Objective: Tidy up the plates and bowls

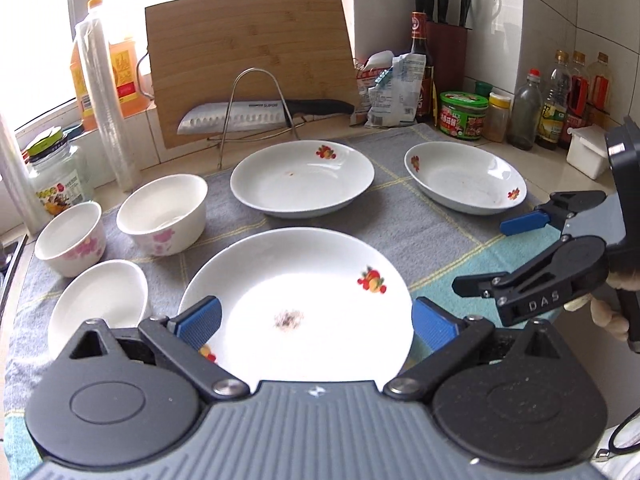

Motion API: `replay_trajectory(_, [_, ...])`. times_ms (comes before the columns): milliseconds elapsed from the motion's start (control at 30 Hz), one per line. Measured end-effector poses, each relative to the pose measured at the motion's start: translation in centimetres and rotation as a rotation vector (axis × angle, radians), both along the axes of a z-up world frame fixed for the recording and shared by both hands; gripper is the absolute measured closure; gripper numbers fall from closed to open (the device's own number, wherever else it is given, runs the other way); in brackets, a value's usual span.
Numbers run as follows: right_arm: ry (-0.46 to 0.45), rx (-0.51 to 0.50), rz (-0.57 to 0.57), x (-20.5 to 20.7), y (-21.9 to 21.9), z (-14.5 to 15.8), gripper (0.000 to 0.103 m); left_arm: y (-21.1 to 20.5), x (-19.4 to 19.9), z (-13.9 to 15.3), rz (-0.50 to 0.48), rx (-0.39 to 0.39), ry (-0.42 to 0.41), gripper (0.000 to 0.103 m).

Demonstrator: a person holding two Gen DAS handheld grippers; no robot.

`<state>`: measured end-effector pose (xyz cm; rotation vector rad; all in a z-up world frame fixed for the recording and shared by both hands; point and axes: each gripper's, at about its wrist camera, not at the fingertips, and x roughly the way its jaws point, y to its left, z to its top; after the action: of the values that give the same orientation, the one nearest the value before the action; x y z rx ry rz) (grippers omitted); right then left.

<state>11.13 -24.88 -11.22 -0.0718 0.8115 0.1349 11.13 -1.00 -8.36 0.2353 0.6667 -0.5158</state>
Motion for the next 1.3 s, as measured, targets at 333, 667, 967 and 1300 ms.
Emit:
replay_trajectory(333, [0.028, 0.059, -0.059, -1.1, 3.5, 1.0, 0.0, 5.5, -1.8, -4.2, -0.013, 0.019, 0.077, 0.002])
replay_trajectory(667, [0.087, 0.021, -0.014, -1.6, 5.7, 1.0, 0.0, 5.0, -0.4, -7.2, -0.018, -0.01, 0.104, 0.001])
replay_trajectory(967, [0.121, 0.06, 0.16, 2.3, 5.7, 0.5, 0.0, 4.0, 0.3, -7.5, 0.024, -0.002, 0.069, 0.001])
replay_trajectory(1300, [0.206, 0.115, 0.386, 6.1, 6.3, -0.9, 0.0, 3.4, 0.1, -7.4, 0.109, -0.006, 0.072, 0.001])
